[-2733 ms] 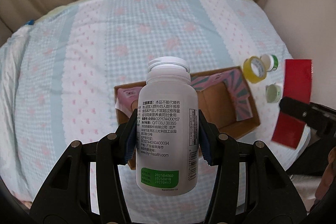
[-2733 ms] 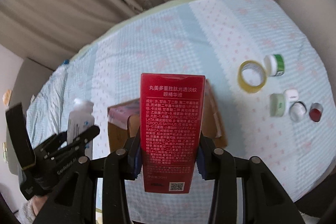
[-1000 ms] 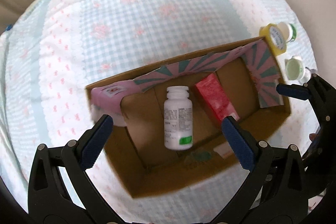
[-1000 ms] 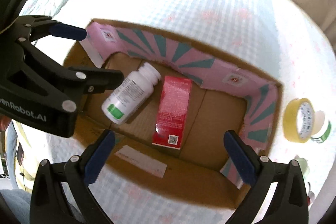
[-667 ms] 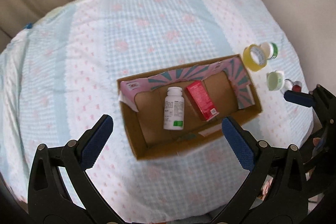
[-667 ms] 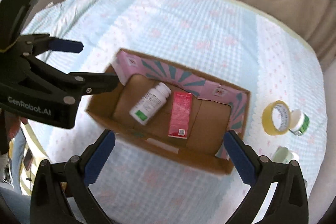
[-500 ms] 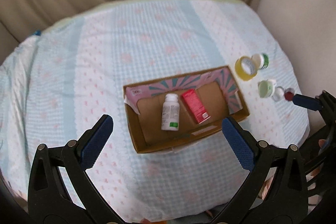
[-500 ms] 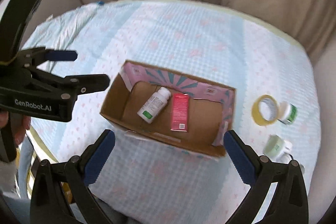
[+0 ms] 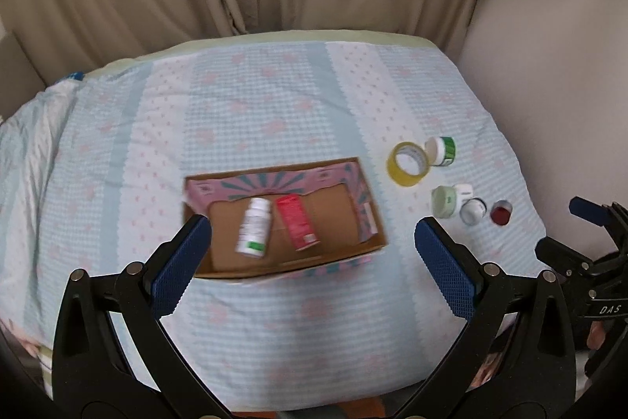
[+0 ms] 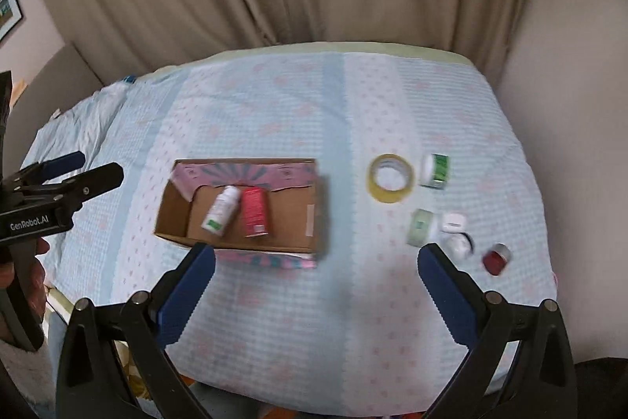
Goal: Organize rigid objects
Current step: 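Grasp the yellow tape roll with the left tool while the right tool grasps the L'Oreal jar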
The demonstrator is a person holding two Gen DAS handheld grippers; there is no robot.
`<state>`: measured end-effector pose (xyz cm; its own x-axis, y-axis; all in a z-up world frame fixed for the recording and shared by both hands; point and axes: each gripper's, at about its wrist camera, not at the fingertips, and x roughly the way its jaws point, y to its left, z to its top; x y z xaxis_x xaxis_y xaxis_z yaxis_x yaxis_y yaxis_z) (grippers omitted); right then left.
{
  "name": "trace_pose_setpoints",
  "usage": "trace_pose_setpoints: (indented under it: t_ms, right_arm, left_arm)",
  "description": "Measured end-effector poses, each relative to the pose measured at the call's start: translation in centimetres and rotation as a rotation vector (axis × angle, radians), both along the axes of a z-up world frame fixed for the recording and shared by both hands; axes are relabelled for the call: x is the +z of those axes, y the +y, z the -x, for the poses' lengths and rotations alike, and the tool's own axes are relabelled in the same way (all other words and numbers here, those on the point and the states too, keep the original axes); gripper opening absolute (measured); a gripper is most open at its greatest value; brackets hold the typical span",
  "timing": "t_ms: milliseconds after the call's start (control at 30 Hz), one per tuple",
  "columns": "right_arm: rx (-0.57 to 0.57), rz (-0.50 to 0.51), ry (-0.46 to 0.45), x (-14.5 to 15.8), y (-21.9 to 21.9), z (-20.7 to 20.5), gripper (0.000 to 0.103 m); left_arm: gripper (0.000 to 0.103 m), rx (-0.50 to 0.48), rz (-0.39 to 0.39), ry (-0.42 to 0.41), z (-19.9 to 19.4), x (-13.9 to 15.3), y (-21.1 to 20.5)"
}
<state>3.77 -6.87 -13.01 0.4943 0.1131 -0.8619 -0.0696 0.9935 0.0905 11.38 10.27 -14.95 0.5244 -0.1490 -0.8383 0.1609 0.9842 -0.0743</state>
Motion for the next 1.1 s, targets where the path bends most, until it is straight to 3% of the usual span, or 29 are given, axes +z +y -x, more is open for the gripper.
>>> trace_pose_setpoints:
  t_ms: [133, 233, 467, 567, 700, 1100]
  right_arm:
    - [0.002, 0.018, 0.002, -0.5, -5.8, 0.4, 0.103]
    - [0.018, 0.032, -0.005, -1.0, -9.1, 0.4, 0.103]
    - [0.054, 0.051, 0.003, -4.2, -15.7, -1.0, 0.103]
    - [0.057, 0.051, 0.011, -6.6, -17.0, -2.2, 0.103]
    - [0.044, 0.041, 0.041, -10.5, -18.5, -4.2, 0.103]
    - [0.053, 0.073, 0.166, -23.8, -19.3, -8.6, 0.103]
  left_arm:
    - [0.103, 0.015, 0.03, 0.008, -0.6, 0.0, -5.3]
    - [0.103, 0.017, 0.001, 0.0, -1.5, -0.5, -9.8]
    - [0.103, 0.02, 0.022, 0.058, -3.9, -4.4, -17.4]
    - [0.103, 0.002, 0.016, 0.082, -5.6, -7.3, -19.8]
    - [0.103, -0.006, -0.022, 0.128, -9.0, -13.6, -22.0]
    - [0.103, 0.008, 0.016, 0.251, -15.5, -30.9, -24.8]
